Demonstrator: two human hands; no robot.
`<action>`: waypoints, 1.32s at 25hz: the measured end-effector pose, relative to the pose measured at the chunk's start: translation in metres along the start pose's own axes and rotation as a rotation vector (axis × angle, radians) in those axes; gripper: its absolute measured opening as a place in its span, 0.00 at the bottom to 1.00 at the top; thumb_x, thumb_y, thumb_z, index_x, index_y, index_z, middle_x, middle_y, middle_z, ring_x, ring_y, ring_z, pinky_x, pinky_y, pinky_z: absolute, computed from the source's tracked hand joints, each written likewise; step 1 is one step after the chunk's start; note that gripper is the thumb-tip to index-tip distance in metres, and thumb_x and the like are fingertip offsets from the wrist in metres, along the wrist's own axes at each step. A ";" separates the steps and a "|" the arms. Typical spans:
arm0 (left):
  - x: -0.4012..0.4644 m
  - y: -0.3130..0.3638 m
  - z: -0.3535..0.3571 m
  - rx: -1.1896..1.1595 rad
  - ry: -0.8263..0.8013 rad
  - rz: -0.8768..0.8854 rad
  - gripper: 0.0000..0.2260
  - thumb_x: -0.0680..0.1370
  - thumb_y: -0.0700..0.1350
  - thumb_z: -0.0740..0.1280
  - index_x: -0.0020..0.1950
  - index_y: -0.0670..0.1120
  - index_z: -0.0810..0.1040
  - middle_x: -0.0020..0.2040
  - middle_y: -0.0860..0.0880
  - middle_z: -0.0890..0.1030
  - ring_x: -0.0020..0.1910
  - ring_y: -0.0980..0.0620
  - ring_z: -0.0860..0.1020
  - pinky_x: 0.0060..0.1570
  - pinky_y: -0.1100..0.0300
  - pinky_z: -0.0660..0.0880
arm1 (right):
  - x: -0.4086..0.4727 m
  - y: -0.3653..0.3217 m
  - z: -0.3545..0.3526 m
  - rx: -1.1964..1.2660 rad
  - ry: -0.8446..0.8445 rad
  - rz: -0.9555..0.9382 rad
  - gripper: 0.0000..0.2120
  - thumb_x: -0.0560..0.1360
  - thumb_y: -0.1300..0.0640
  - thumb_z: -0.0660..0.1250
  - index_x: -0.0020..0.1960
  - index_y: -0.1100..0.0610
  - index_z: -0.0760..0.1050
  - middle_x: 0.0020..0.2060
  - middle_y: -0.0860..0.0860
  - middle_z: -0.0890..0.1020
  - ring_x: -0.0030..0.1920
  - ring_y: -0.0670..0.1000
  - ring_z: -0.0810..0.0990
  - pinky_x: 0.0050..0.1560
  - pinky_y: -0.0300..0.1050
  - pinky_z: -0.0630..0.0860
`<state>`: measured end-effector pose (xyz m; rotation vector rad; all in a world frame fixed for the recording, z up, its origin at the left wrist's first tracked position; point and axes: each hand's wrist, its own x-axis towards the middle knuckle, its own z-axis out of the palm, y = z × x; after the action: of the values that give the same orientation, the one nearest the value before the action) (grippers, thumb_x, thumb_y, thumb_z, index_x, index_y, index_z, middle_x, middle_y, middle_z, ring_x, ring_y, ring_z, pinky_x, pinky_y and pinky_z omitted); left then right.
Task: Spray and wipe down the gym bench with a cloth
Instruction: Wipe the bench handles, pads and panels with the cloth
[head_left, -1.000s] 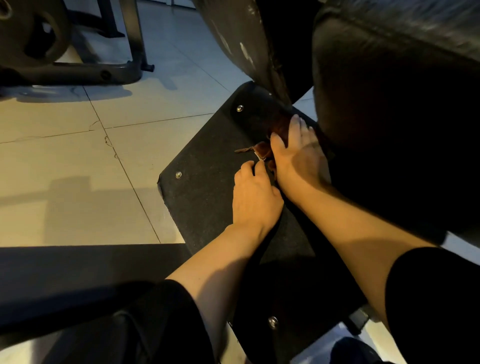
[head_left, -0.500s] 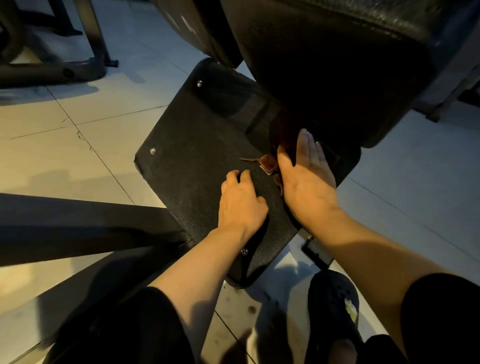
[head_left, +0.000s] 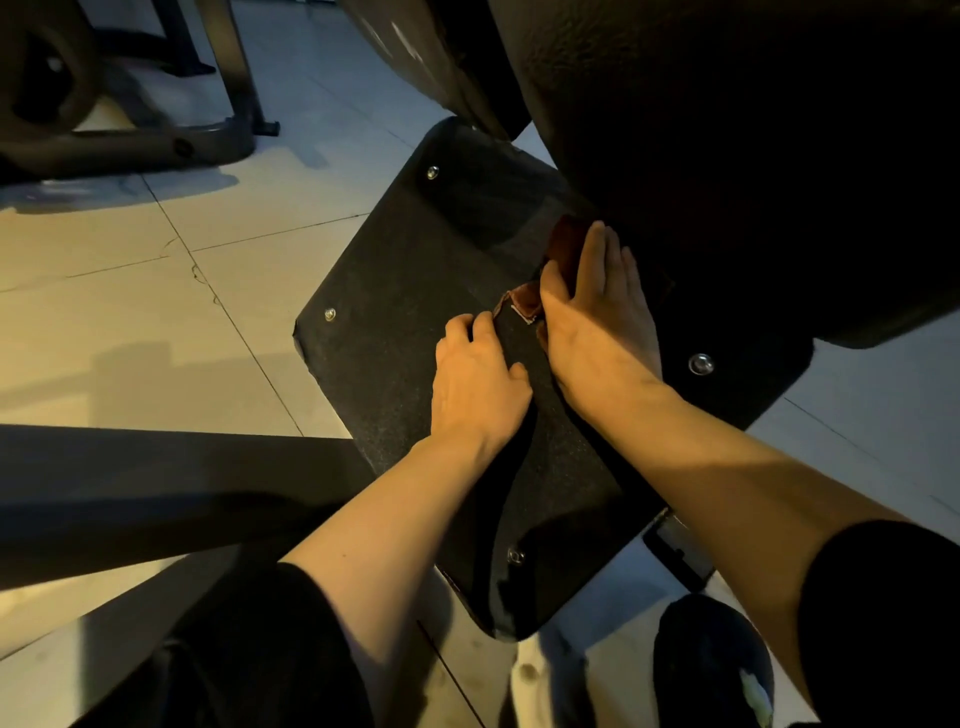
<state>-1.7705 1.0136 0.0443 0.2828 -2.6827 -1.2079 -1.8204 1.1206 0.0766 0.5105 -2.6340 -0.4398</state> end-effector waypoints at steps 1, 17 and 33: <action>0.007 -0.002 -0.001 0.001 0.018 -0.006 0.28 0.79 0.44 0.65 0.77 0.43 0.58 0.75 0.44 0.59 0.73 0.45 0.61 0.69 0.53 0.64 | 0.009 -0.004 0.002 0.007 0.012 -0.016 0.29 0.80 0.53 0.60 0.77 0.59 0.53 0.74 0.70 0.46 0.76 0.67 0.49 0.75 0.57 0.49; 0.067 -0.042 -0.023 0.040 0.156 -0.119 0.25 0.79 0.43 0.64 0.74 0.42 0.63 0.72 0.42 0.63 0.70 0.44 0.64 0.65 0.54 0.66 | 0.110 -0.064 0.015 -0.002 -0.010 -0.196 0.27 0.80 0.54 0.59 0.75 0.57 0.54 0.75 0.68 0.45 0.76 0.65 0.47 0.76 0.57 0.47; 0.044 -0.006 -0.005 -0.027 0.129 -0.091 0.23 0.80 0.42 0.61 0.74 0.42 0.63 0.73 0.42 0.62 0.70 0.43 0.63 0.67 0.51 0.67 | 0.074 -0.023 0.004 0.123 0.017 -0.146 0.21 0.81 0.54 0.55 0.73 0.58 0.59 0.75 0.66 0.52 0.76 0.64 0.53 0.75 0.55 0.51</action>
<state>-1.8110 0.9952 0.0471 0.4672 -2.5666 -1.2060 -1.8782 1.0710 0.0895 0.7465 -2.6289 -0.3167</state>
